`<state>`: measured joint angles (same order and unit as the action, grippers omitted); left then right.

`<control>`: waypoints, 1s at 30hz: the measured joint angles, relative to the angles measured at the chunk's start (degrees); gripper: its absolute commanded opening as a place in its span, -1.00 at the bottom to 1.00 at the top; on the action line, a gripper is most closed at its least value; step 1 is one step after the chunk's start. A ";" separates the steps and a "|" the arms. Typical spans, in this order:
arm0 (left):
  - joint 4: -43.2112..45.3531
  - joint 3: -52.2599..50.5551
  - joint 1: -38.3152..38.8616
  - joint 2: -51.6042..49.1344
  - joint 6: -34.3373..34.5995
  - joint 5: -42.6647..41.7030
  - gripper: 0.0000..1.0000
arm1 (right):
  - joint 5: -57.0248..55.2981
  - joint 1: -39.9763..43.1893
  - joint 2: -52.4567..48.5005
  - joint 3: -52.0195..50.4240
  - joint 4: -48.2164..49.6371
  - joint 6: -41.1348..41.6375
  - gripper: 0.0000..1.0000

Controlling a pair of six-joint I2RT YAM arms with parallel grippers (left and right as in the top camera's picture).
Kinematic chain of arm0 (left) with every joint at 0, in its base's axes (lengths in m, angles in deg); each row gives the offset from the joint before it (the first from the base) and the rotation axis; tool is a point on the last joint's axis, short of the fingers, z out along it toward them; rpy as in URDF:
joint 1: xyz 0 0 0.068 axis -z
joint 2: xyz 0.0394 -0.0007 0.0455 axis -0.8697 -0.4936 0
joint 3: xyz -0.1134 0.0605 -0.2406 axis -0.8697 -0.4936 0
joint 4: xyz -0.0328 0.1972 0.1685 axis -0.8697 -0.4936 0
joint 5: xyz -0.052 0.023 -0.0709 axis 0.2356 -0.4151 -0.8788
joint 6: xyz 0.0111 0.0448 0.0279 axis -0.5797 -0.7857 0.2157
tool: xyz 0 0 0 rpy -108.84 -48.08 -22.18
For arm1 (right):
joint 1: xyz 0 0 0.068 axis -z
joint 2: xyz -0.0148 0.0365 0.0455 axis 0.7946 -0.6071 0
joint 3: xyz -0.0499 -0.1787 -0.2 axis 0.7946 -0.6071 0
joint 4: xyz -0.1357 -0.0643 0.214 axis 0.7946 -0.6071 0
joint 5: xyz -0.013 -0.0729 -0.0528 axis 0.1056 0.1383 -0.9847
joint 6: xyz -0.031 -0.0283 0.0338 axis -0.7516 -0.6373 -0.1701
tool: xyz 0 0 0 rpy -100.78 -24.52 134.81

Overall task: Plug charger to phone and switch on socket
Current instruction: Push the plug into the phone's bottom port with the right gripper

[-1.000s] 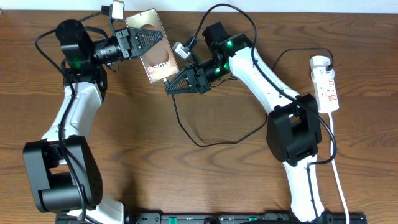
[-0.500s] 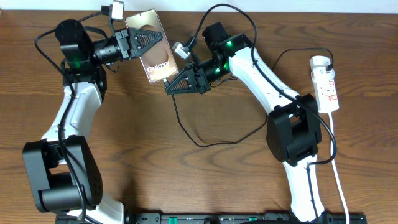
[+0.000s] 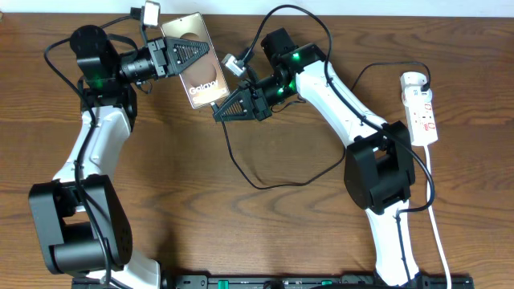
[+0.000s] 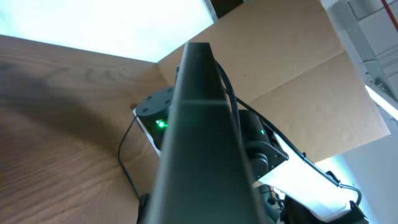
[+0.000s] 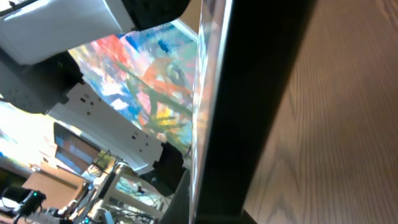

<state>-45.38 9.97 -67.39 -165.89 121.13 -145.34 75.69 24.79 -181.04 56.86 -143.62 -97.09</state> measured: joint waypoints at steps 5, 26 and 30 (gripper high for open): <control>0.02 0.00 0.00 0.00 -0.39 -0.13 -0.85 | -0.02 0.00 0.00 0.00 0.00 0.00 -0.98; 0.90 0.24 0.26 0.00 -1.38 7.72 -0.85 | -0.85 0.70 -0.02 -0.15 19.78 16.74 -0.98; 1.11 0.66 0.22 0.00 -3.15 7.56 -0.85 | -0.83 0.72 -0.04 -0.17 23.06 20.72 -0.98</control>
<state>-44.27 10.63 -67.17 -165.89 117.98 -137.78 74.86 25.51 -181.09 56.69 -120.56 -76.37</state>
